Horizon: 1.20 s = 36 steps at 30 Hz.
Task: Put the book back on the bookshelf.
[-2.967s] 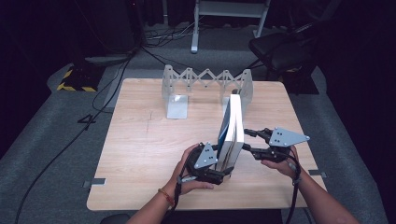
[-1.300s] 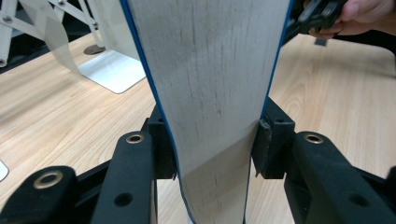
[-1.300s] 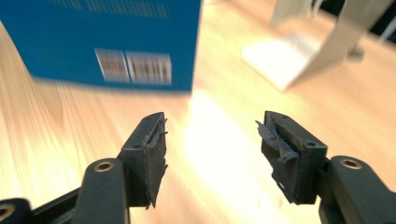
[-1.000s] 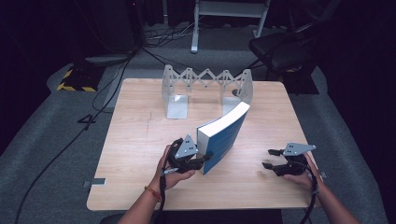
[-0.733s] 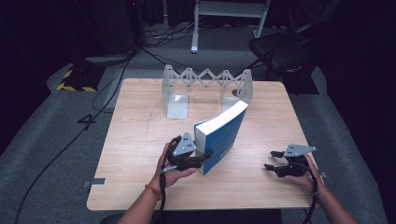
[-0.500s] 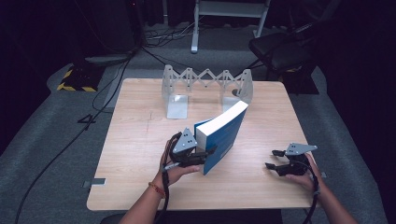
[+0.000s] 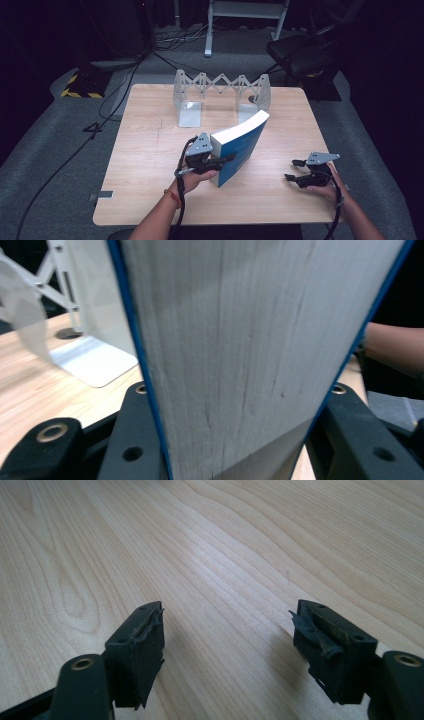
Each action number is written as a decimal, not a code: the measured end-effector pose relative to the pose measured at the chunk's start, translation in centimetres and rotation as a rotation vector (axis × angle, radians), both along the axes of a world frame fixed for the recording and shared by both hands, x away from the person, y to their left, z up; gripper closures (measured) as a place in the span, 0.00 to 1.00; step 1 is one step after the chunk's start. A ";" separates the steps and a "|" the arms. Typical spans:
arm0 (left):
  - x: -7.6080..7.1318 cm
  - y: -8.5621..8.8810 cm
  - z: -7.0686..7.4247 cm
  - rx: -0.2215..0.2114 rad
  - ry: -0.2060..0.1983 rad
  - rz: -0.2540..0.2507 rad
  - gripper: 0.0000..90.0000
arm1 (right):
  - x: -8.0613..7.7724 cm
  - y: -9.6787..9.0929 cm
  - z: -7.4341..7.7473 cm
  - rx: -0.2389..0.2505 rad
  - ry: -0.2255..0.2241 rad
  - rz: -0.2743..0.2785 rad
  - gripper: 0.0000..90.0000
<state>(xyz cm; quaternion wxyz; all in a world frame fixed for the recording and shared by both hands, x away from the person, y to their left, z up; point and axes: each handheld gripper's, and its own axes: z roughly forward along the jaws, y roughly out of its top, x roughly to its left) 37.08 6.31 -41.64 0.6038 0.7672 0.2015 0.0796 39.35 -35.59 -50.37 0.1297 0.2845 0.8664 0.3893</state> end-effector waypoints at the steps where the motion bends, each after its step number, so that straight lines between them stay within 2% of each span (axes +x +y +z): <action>1: 0.0 -0.2 0.0 -0.008 0.008 -0.017 0.66 | 0.0 0.0 0.0 0.002 0.001 0.000 0.32; 3: -0.2 -0.9 -0.1 -0.020 0.011 -0.056 0.65 | 0.1 -0.1 0.0 0.007 0.005 0.009 0.32; 4: -0.2 -0.9 -0.1 -0.020 0.011 -0.056 0.65 | 0.1 -0.1 0.0 0.007 0.005 0.009 0.32; 9: -1.0 -3.1 0.0 -0.013 0.006 -0.162 0.63 | 0.2 -0.1 0.0 0.004 0.001 0.013 0.31; 15: -1.2 -5.1 0.1 -0.063 0.032 -0.249 0.64 | 0.2 -0.1 0.0 0.003 0.000 0.013 0.31; 18: -1.1 -5.4 0.1 -0.051 0.020 -0.295 0.64 | 0.2 -0.1 0.0 0.004 -0.003 0.017 0.31; 21: -0.9 -4.9 0.3 -0.024 -0.003 -0.281 0.64 | 0.3 -0.2 0.0 0.016 -0.001 0.019 0.32; 23: -0.8 -4.5 0.3 -0.016 0.000 -0.267 0.64 | 0.2 -0.3 0.1 0.028 0.003 0.016 0.32; 24: -0.6 -4.0 0.3 -0.015 -0.001 -0.227 0.65 | 0.3 -0.5 0.2 0.062 0.008 0.015 0.32; 25: -0.6 -4.0 0.3 -0.015 -0.001 -0.227 0.65 | 0.3 -0.5 0.2 0.062 0.008 0.015 0.32; 26: -0.5 -3.8 0.4 -0.005 -0.006 -0.207 0.65 | 0.3 -0.5 0.2 0.072 0.004 0.012 0.32; 32: 0.0 -3.4 0.2 0.004 -0.029 -0.190 0.65 | 0.1 -0.2 0.5 0.067 -0.011 0.042 0.31; 34: -0.1 -3.3 0.2 0.016 -0.038 -0.191 0.64 | 0.1 -0.3 0.6 0.052 -0.014 0.041 0.32; 36: -0.2 -3.3 -0.1 0.046 -0.040 -0.178 0.63 | 0.0 -0.3 0.7 0.056 -0.030 0.037 0.32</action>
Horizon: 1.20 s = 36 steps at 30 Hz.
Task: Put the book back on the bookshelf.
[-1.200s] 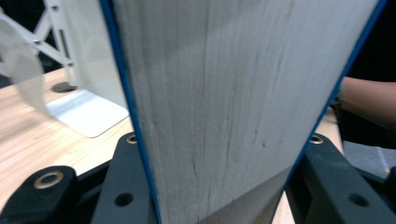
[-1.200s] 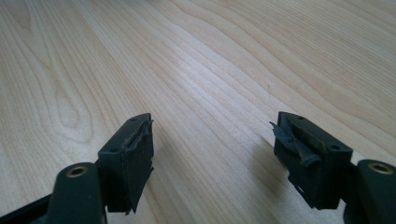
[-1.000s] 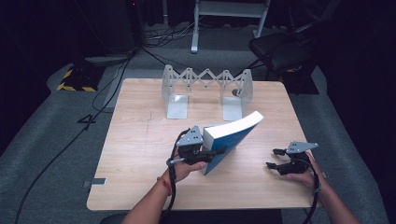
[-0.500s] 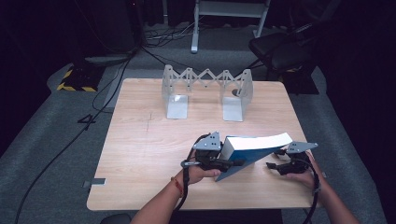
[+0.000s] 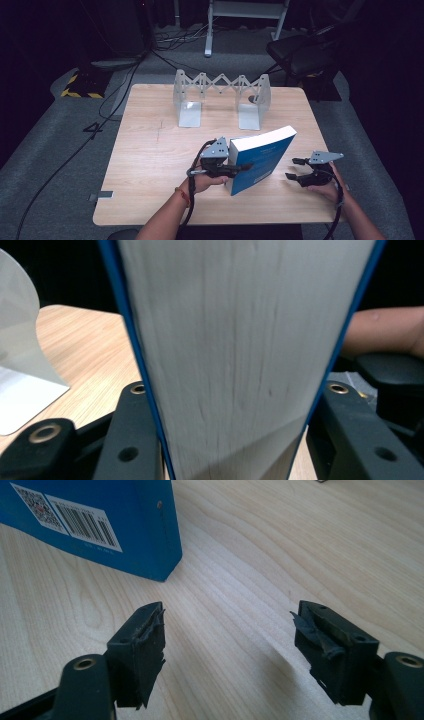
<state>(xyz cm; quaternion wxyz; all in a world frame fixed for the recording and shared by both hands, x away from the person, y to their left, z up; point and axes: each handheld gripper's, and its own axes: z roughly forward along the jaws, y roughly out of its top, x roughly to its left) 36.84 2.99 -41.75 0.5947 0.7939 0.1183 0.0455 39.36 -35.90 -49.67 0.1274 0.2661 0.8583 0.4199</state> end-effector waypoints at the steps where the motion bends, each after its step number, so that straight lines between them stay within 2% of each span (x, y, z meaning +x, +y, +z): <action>1: 0.0 0.1 -0.2 0.014 -0.004 0.008 0.61 | 0.0 0.0 0.1 0.010 -0.003 0.002 0.33; 5: -0.3 0.5 -0.9 0.033 0.000 0.029 0.59 | -0.3 0.0 0.3 0.017 -0.023 0.007 0.34; 7: -0.4 0.4 -1.3 0.053 0.001 0.033 0.58 | -0.3 0.1 0.5 0.017 -0.032 0.003 0.34; 8: -0.5 0.3 -1.5 0.080 -0.002 0.031 0.58 | -0.3 0.1 0.6 0.019 -0.036 0.005 0.34; 9: -0.5 0.3 -1.5 0.080 -0.002 0.031 0.57 | -0.3 0.1 0.6 0.019 -0.036 0.005 0.34; 11: -0.9 -0.1 -2.2 0.151 -0.033 0.036 0.56 | -0.3 0.1 0.9 0.029 -0.049 0.007 0.34; 13: -1.0 -0.3 -2.4 0.165 -0.032 0.040 0.54 | -0.4 0.1 1.1 0.037 -0.055 0.005 0.34; 14: -0.9 -0.6 -2.9 0.198 -0.032 0.041 0.53 | -0.4 0.0 1.1 0.039 -0.055 0.005 0.34; 18: -0.8 -0.9 -3.5 0.186 -0.038 0.061 0.51 | -0.4 0.0 1.1 0.036 -0.052 0.003 0.35; 19: -0.6 -0.7 -3.6 0.168 -0.025 0.020 0.58 | -0.4 0.0 1.1 0.033 -0.051 0.004 0.36; 20: -0.6 -0.7 -3.6 0.168 -0.025 0.020 0.62 | -0.4 0.0 1.1 0.033 -0.051 0.004 0.36; 28: 0.8 0.6 -2.9 0.220 -0.003 -0.037 0.66 | -0.6 0.0 1.0 0.019 -0.051 0.014 0.38; 36: 1.9 3.2 -2.3 0.261 0.028 -0.086 0.65 | -0.6 0.0 0.9 0.015 -0.043 0.014 0.38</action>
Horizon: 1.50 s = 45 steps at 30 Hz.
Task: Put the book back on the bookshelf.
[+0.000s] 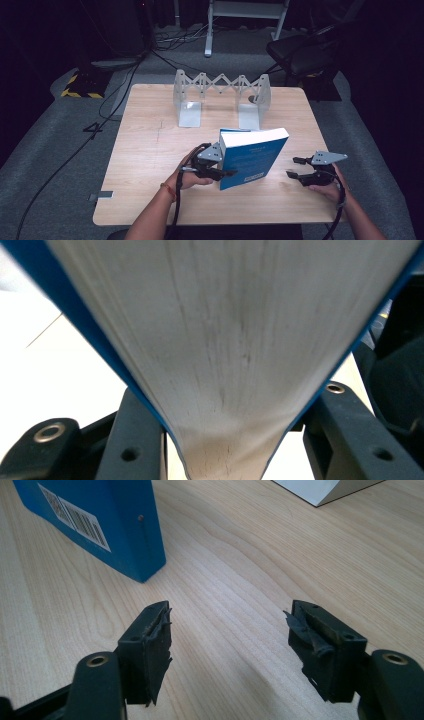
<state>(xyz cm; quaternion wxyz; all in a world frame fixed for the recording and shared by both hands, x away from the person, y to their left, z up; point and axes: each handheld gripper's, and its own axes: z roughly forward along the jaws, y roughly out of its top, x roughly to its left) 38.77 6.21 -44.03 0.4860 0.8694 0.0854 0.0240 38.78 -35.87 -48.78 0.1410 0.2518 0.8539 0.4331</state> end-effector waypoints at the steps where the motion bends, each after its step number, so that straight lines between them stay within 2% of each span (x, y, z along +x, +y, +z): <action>1: 0.1 0.5 0.1 0.004 0.001 -0.004 0.65 | 0.0 0.0 0.0 -0.002 0.000 0.001 0.38; 4: 0.1 1.4 0.2 0.015 -0.002 -0.003 0.65 | -0.1 0.1 0.2 -0.002 -0.007 0.005 0.38; 10: -0.3 1.5 0.3 0.022 -0.017 0.022 0.61 | 0.1 0.6 0.9 -0.003 -0.009 0.016 0.37; 12: -0.4 1.7 0.0 -0.003 0.003 0.058 0.54 | 0.2 0.9 1.7 0.003 -0.020 0.033 0.36; 15: -0.7 2.0 -0.3 0.010 -0.003 0.092 0.48 | 0.5 1.8 3.6 0.039 -0.054 0.057 0.36; 18: -1.2 2.3 -0.4 0.010 -0.011 0.123 0.46 | 0.7 2.8 4.7 0.056 -0.072 0.083 0.36; 21: -1.7 2.4 -0.7 0.025 -0.026 0.135 0.50 | 0.9 3.7 5.4 0.087 -0.081 0.101 0.35; 27: -2.0 2.3 -0.8 0.031 -0.029 0.119 0.54 | 1.0 5.6 5.7 0.102 -0.092 0.151 0.34; 31: -2.1 2.2 -0.8 0.027 -0.028 0.121 0.54 | 1.1 6.4 6.3 0.094 -0.115 0.145 0.33; 33: -2.2 2.2 -0.9 0.021 -0.030 0.119 0.56 | 1.2 6.4 6.4 0.101 -0.114 0.141 0.33; 34: -2.3 2.2 -1.0 0.017 -0.031 0.119 0.57 | 1.4 6.3 6.4 0.124 -0.104 0.148 0.34; 38: -2.3 2.2 -1.0 0.016 -0.033 0.119 0.58 | 1.2 6.1 6.4 0.132 -0.094 0.174 0.34; 45: -2.3 2.2 -1.1 0.014 -0.032 0.120 0.58 | 0.5 7.0 5.4 0.109 -0.082 0.211 0.33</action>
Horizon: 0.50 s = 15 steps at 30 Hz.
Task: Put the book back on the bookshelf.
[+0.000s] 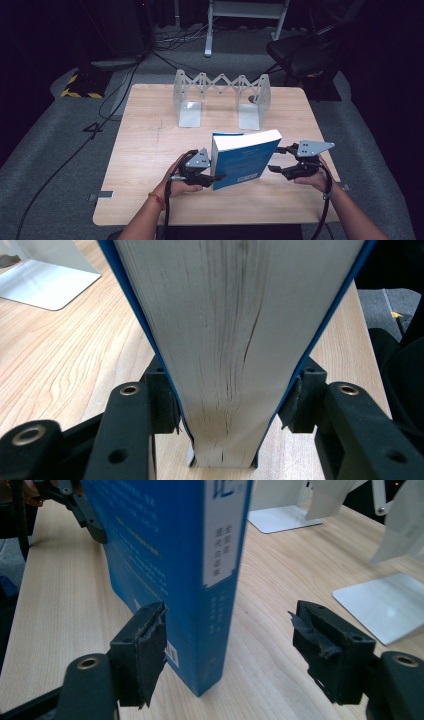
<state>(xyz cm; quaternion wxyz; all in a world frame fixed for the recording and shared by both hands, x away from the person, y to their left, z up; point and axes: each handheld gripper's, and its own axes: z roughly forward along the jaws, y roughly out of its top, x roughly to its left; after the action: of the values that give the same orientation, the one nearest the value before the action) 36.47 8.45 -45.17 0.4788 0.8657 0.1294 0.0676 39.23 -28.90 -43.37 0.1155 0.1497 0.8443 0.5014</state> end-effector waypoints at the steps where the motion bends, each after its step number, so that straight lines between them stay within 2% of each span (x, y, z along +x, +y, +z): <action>1: 0.0 0.0 0.0 0.000 0.002 -0.001 0.58 | 0.0 0.3 -0.2 0.001 0.001 0.001 0.33; 6: -0.1 0.0 -0.2 0.000 0.003 -0.005 0.59 | 0.3 1.6 -1.4 0.009 0.030 0.030 0.33; 10: -0.2 0.0 -0.2 0.012 0.003 -0.007 0.60 | 0.5 2.8 -3.8 -0.053 0.058 0.078 0.35; 12: -0.2 0.0 -0.3 0.015 0.004 -0.011 0.60 | 0.5 3.0 -5.2 -0.080 0.086 0.093 0.36; 15: -0.1 0.0 -0.4 0.016 0.006 -0.012 0.60 | 0.4 3.2 -6.3 -0.114 0.096 0.101 0.37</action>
<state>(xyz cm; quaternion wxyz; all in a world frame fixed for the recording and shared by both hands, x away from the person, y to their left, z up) 36.33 8.46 -45.54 0.4720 0.8704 0.1249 0.0631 39.59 -25.68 -49.69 0.0578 0.1237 0.8826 0.4499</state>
